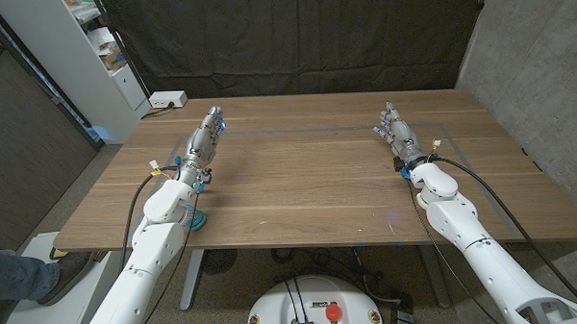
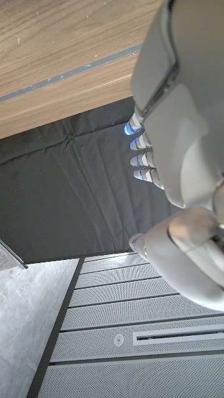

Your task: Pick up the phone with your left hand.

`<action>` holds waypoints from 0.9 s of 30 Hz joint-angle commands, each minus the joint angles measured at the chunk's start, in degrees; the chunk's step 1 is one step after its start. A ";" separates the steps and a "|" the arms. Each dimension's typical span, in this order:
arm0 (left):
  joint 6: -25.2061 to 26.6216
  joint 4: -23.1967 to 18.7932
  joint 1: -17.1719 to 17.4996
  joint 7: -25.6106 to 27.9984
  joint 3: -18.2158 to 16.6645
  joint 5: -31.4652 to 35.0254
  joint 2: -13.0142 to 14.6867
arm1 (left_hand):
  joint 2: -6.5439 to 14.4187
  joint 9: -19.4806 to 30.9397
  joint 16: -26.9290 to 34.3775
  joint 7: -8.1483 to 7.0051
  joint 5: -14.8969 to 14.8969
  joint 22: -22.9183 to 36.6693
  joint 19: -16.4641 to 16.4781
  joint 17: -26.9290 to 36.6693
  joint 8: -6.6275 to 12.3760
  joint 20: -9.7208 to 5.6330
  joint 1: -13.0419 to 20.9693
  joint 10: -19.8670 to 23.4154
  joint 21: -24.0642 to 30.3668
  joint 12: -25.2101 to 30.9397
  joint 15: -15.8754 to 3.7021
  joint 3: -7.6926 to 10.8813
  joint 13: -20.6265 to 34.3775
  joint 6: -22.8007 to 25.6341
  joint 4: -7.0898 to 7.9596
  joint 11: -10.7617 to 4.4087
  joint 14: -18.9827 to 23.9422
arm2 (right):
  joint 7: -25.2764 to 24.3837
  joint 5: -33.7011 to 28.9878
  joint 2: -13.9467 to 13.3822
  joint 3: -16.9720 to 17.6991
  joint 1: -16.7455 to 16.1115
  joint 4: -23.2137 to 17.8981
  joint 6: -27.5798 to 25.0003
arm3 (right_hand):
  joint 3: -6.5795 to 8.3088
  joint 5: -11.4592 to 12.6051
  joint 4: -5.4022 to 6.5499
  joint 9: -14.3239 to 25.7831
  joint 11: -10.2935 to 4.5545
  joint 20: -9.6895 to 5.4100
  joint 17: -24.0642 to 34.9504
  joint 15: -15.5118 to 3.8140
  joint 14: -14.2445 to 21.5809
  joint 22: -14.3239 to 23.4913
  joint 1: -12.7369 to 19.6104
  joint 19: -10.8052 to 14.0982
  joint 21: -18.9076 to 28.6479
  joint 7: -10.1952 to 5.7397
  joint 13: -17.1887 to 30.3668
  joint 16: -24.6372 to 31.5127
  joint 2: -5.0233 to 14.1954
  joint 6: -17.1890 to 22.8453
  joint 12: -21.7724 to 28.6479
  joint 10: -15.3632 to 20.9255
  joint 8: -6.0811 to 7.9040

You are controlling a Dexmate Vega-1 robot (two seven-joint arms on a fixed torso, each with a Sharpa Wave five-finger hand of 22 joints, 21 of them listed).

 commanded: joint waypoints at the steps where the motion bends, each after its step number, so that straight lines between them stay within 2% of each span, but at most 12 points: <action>1: -1.47 -1.05 1.71 -0.97 -1.17 0.05 1.03 | 0.59 0.18 0.23 -0.08 -0.10 0.27 -2.57 0.18 0.24 0.18 0.20 0.13 -0.32 0.35 -0.07 0.25 0.03 0.46 -0.35 -0.02 -0.14 | -0.65 0.14 0.03 0.27 -0.57 -0.56 0.75 | 0.06 0.52 -0.28 -0.11 -0.56 0.00 -0.07 -0.55 0.21 0.27 -0.19 0.20 -0.39 -0.08 -0.13 0.23 0.59 0.98 0.10 0.07 0.72; 18: -1.60 -2.04 3.67 -2.80 -2.94 -0.59 3.07 | 0.77 0.19 0.25 -0.03 -0.28 0.28 -2.34 0.18 0.29 0.39 0.35 0.70 -0.59 0.50 -0.04 0.24 -0.37 1.17 -0.65 0.13 0.28 | -0.65 -0.40 0.12 -0.72 -0.54 -0.40 2.49 | 0.00 0.70 -0.42 -0.33 -0.63 -0.14 -0.48 -0.68 0.32 0.27 -0.10 0.45 -0.67 0.04 -0.59 0.27 0.78 1.33 0.20 0.17 0.76; 27: -1.63 -0.34 3.31 -5.07 -4.16 -2.58 3.70 | 0.83 0.19 0.26 0.12 -0.35 0.29 -2.30 0.18 0.34 0.44 0.40 0.89 -0.70 0.55 0.00 0.24 -0.49 1.53 -0.75 0.03 0.43 | -2.30 -0.68 0.15 -0.91 -1.72 -1.47 2.71 | -0.05 0.75 -0.45 -0.41 -0.54 -0.12 -0.64 -0.69 0.41 0.28 -0.12 0.53 -0.79 0.02 -0.77 0.31 0.85 1.50 0.29 0.37 0.78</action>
